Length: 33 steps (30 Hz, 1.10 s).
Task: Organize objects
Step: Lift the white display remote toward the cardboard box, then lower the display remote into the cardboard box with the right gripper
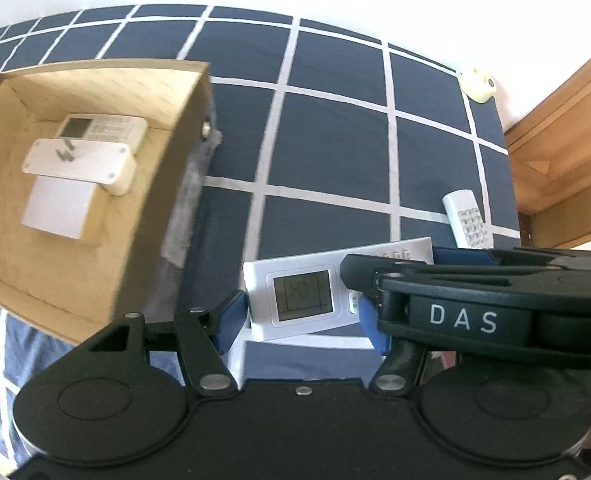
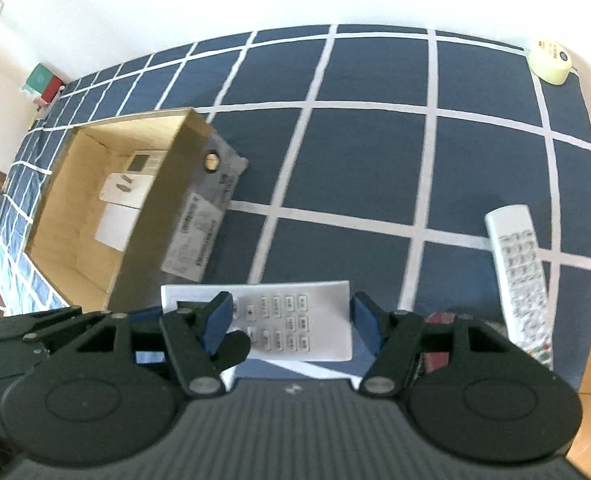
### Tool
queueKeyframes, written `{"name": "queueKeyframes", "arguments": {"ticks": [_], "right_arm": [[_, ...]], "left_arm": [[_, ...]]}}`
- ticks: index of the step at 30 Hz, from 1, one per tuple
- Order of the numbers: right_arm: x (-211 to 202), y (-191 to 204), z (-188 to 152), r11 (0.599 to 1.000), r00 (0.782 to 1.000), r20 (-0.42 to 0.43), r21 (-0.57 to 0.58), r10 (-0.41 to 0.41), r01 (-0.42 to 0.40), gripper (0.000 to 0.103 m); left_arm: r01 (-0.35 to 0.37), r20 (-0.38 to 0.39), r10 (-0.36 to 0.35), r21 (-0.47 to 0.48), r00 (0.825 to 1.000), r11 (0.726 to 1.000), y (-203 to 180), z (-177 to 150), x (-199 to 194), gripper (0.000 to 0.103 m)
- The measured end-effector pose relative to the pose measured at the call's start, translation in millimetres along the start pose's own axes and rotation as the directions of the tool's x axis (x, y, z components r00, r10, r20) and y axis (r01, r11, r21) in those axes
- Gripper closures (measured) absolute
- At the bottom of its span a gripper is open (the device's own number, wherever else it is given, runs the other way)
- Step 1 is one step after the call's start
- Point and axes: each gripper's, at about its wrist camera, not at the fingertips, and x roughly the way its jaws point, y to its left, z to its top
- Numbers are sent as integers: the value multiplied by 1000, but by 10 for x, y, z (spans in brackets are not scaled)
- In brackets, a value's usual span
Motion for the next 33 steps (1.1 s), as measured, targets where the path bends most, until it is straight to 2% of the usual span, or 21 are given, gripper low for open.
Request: {"name": "queueKeyframes", "arguments": {"ticks": [17,27,33], "right_arm": [[84,1226,-43,992,996,84,129,-24,13,38],[338,1853,-77,978,992,124,207,-36,9,38],[597,2130,-5,972,994,101,233,-40,15,38]], "left_arm": [[16,5,-17,151,1000,988,1082,127,-520,43],[18,-5,-17,234,1000,972,1715,200,-621,43],[27,-38,-18,241,999,970,2075,287,-532,43]]}}
